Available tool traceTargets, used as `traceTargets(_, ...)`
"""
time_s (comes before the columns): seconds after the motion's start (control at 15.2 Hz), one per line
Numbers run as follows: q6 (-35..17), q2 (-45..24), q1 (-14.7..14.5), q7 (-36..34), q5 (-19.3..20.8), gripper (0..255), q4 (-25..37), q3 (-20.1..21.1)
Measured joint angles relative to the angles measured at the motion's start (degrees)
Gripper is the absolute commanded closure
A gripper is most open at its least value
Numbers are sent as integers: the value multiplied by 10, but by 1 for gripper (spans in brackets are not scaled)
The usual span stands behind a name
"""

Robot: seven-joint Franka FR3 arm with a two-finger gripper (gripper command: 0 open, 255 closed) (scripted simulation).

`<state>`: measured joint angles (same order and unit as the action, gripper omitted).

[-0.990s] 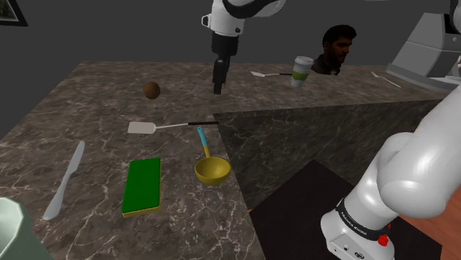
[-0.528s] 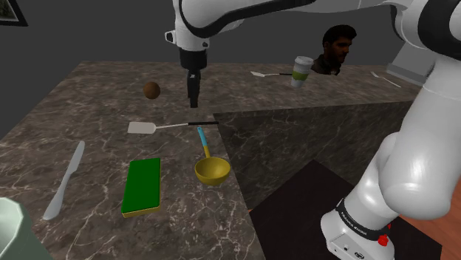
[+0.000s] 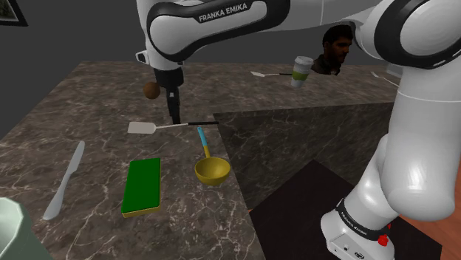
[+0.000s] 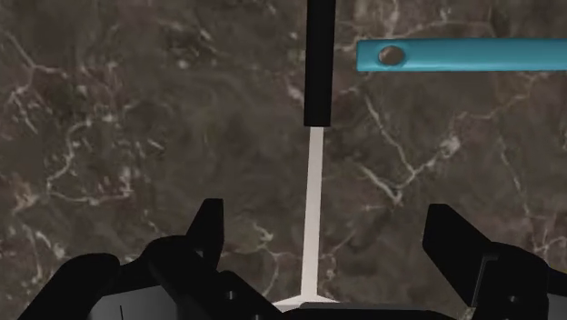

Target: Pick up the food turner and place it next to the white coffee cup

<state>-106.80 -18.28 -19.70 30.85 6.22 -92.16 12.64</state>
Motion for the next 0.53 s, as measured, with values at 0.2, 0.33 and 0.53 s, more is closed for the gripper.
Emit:
traceTargets(0.2, -21, -4, 1, 1, 2, 0, -17, -1)
traceTargets(0.33, -32, -8, 1, -1, 3, 0, -25, -1)
traceTargets(0.53, -39, -10, 0, -1, 4, 0, -30, -1)
